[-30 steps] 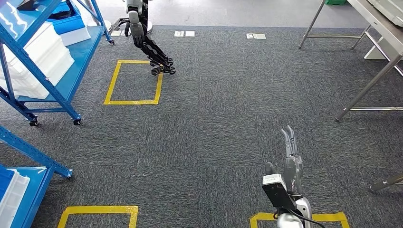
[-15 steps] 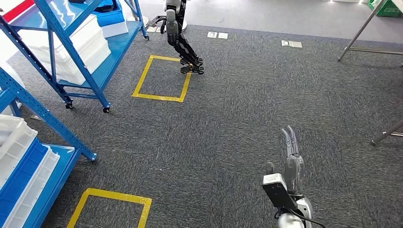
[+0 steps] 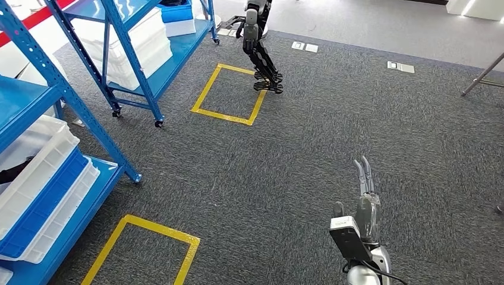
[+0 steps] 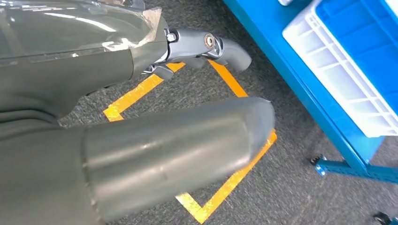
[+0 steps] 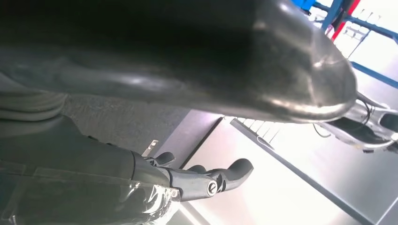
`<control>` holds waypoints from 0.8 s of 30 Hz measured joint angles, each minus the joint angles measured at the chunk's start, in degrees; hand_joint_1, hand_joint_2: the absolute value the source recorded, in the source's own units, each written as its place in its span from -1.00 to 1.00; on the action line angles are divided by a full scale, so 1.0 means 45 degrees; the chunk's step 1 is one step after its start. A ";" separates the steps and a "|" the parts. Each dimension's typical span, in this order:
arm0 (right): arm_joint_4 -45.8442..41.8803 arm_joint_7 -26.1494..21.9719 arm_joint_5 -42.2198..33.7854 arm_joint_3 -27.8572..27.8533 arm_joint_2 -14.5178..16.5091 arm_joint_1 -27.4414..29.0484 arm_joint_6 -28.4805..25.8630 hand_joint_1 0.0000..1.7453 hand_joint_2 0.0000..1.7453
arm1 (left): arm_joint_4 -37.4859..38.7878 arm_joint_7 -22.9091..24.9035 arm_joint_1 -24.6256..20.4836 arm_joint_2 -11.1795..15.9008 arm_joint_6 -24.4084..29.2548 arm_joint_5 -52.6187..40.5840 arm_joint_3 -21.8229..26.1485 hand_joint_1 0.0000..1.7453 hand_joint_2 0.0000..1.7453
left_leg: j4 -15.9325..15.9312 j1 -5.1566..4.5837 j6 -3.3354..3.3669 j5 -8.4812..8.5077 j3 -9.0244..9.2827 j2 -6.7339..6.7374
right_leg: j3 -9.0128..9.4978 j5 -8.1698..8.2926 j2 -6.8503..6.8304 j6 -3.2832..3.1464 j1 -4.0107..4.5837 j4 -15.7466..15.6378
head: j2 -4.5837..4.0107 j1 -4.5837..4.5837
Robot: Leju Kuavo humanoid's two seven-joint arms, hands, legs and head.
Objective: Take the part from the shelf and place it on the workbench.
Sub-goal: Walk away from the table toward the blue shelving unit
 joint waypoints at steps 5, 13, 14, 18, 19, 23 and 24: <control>-0.0032 -0.0002 0.0000 -0.0004 0.0002 -0.0009 0.0000 -1.00 -1.00 | 0.0005 0.0001 -0.0032 -0.0012 0.0012 0.0000 0.0001 -1.00 -1.00 | -0.0231 0.0111 0.0377 0.0230 0.0062 -0.0645 | -0.0796 -0.0951 0.1057 0.0066 -0.0097 0.1821 | -0.0001 0.0039; -0.0011 0.0015 0.0005 -0.0011 0.0003 -0.0055 0.0094 -1.00 -1.00 | 0.0034 0.0000 -0.0028 0.0000 0.0015 0.0068 0.0009 -1.00 -1.00 | -0.0154 0.0106 0.0164 0.0311 -0.0027 -0.1903 | -0.0221 -0.0048 0.2003 0.0500 -0.0300 0.0293 | 0.0000 0.0057; -0.0002 0.0016 0.0005 -0.0007 0.0006 -0.0088 0.0114 -1.00 -1.00 | 0.0034 0.0000 -0.0023 0.0012 0.0015 0.0096 0.0010 -1.00 -1.00 | -0.0147 0.0090 0.0090 0.0326 -0.0069 -0.1998 | -0.0143 0.0032 0.2064 0.0427 -0.0280 0.0090 | 0.0000 0.0050; 0.0016 0.0023 0.0004 0.0001 0.0018 -0.0287 0.0142 -1.00 -1.00 | 0.0036 0.0002 0.0042 0.0072 0.0015 0.0153 0.0015 -1.00 -1.00 | 0.0127 0.0129 -0.0155 0.0181 -0.0317 -0.1772 | -0.0131 0.0168 0.1639 0.0046 -0.0298 0.0066 | 0.0000 0.0013; 0.0018 0.0023 0.0007 0.0002 0.0026 -0.0315 0.0148 -1.00 -1.00 | 0.0038 0.0002 0.0031 0.0081 0.0013 0.0155 0.0015 -1.00 -1.00 | 0.0630 0.0133 -0.0195 -0.0149 -0.0550 -0.1429 | -0.0130 0.0187 0.1509 -0.0054 -0.0313 0.0042 | 0.0000 -0.0008; 0.0030 0.0022 0.0004 -0.0008 0.0033 -0.0252 0.0155 -1.00 -1.00 | 0.0049 0.0004 -0.0022 0.0090 0.0010 0.0142 0.0013 -1.00 -1.00 | 0.3506 0.0151 -0.0283 -0.1454 -0.1888 -0.0731 | -0.0188 0.0169 0.0904 -0.0218 -0.0159 0.0043 | 0.0000 -0.0051; 0.0033 0.0022 0.0002 -0.0009 0.0033 -0.0241 0.0155 -1.00 -1.00 | 0.0055 0.0004 -0.0016 0.0093 0.0010 0.0137 0.0015 -1.00 -1.00 | 0.3431 0.0150 -0.0263 -0.1300 -0.1821 -0.0702 | -0.0188 0.0162 0.0758 -0.0227 -0.0134 0.0044 | 0.0000 -0.0051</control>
